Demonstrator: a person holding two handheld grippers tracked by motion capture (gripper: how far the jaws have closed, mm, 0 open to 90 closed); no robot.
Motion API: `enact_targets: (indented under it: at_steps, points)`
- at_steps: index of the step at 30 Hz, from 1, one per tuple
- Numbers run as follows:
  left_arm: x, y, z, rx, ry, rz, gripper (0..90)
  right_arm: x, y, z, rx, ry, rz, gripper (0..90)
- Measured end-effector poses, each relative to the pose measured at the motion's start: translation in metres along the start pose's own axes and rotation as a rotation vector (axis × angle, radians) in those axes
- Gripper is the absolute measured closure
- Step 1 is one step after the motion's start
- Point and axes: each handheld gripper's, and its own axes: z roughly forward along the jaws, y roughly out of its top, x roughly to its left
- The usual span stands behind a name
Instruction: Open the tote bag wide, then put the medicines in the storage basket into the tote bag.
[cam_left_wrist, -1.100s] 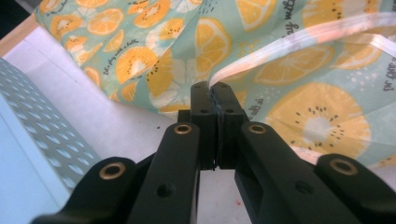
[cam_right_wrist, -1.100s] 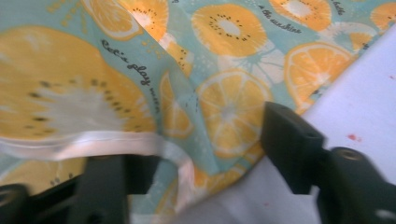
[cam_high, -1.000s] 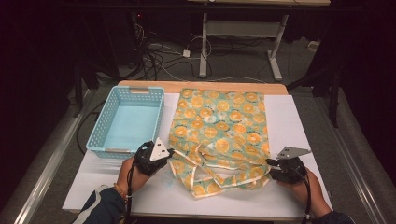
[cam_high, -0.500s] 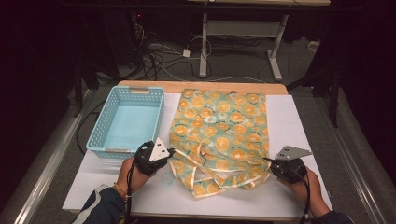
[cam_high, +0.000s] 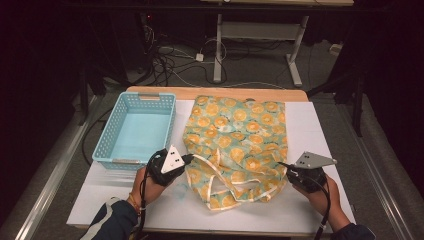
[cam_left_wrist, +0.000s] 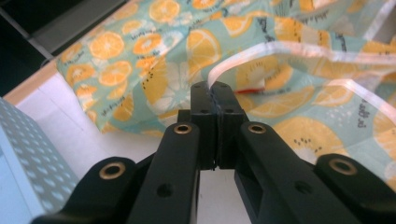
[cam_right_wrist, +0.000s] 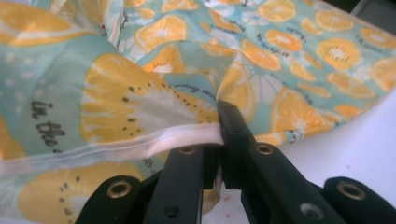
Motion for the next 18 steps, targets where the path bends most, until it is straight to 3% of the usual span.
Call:
enact_targets:
  at_steps: [3, 8, 12, 14, 18]
  points:
    - [0.001, 0.006, 0.006, -0.011, -0.007, -0.028, 87.1, -0.005, 0.005, 0.002, -0.019, -0.006, -0.001, 88.3]
    - [-0.002, 0.014, 0.024, -0.021, -0.012, -0.022, 87.1, -0.014, 0.013, 0.004, -0.059, -0.021, -0.007, 88.3]
    - [-0.004, 0.02, 0.035, -0.109, 0.008, -0.021, 87.1, -0.017, 0.017, 0.005, -0.098, -0.024, -0.017, 88.5]
    - [-0.002, 0.026, 0.046, -0.156, 0.025, -0.059, 87.2, -0.02, 0.021, 0.007, -0.119, -0.013, -0.004, 88.4]
    - [0.0, 0.045, 0.061, -0.238, 0.059, -0.084, 87.1, -0.023, 0.037, 0.009, -0.177, -0.011, 0.011, 88.6]
